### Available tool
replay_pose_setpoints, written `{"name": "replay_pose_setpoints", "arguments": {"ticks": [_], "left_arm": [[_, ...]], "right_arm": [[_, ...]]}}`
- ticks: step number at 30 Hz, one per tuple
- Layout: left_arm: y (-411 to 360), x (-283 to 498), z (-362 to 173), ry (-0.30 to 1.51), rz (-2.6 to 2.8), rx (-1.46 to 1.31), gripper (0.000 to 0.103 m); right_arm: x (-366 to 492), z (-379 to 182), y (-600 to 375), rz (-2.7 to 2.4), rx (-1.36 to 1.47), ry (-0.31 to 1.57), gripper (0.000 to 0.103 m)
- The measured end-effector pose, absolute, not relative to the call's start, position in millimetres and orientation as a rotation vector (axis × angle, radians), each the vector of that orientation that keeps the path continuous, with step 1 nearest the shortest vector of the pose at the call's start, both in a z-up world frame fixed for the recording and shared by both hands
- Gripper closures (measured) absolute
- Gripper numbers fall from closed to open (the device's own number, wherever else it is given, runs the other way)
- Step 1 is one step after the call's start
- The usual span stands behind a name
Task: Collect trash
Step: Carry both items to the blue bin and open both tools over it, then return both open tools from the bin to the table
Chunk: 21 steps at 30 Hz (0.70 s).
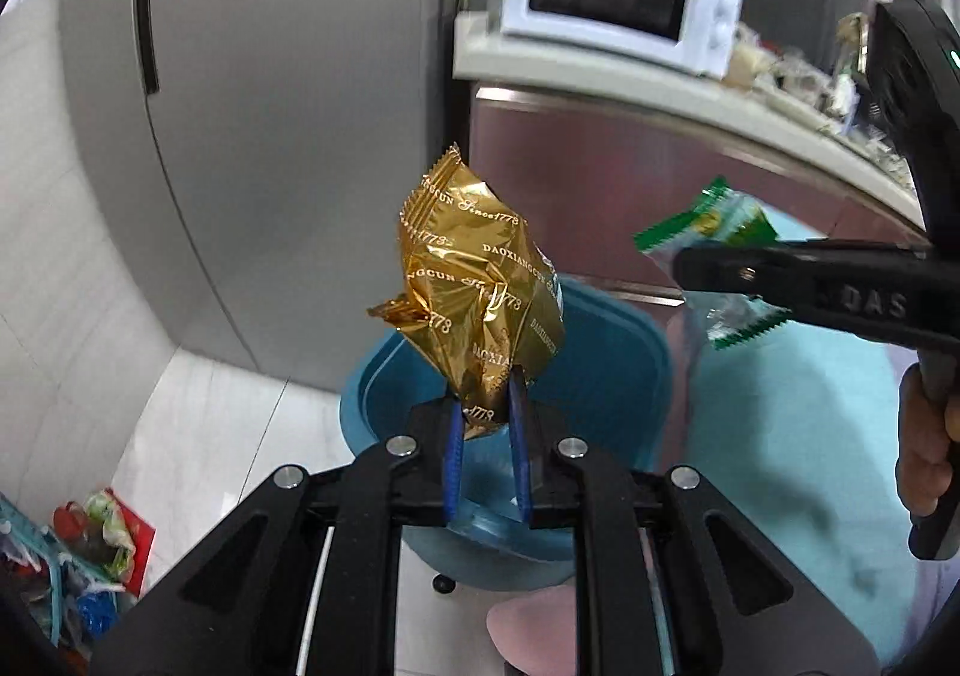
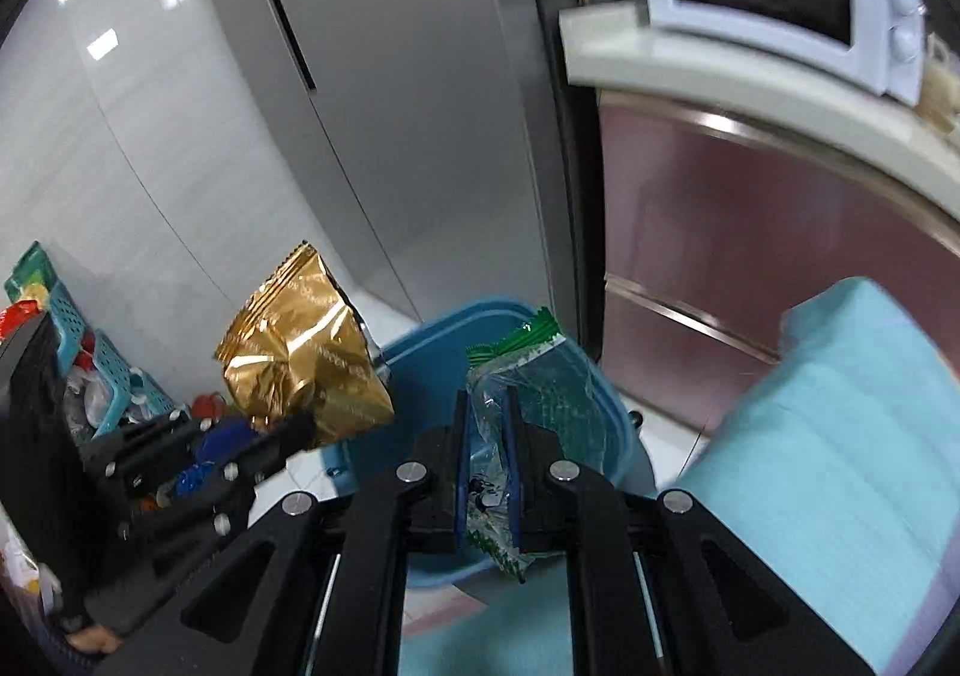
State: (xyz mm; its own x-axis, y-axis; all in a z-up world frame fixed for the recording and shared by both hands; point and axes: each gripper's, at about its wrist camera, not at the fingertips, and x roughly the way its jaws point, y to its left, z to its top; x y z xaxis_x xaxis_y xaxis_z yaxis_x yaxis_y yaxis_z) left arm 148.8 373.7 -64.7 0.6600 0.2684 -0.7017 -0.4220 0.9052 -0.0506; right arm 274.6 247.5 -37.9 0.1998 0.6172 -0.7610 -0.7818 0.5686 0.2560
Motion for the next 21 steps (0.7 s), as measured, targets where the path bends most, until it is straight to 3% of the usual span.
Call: {"name": "replay_pose_setpoints", "arguments": {"ticks": [12,14,16,21], "left_arm": [[383.4,178.9,-104.0,0.855,0.412,-0.223,0.088],[385.5,182.7,-109.1,0.868,0.415,-0.222,0.084],[384.1,181.6,-115.1,0.878,0.414,-0.229,0.081],[388.8,186.6,-118.7,0.884,0.424,-0.232,0.079]], "right_arm": [[305.0,-92.8,304.2,0.948,-0.276,1.152,0.093],[305.5,-94.2,306.5,0.939,-0.289,1.155,0.09],[305.5,-95.8,306.9,0.938,-0.283,1.166,0.079],[309.8,-95.8,302.7,0.92,-0.284,1.161,0.078]]}}
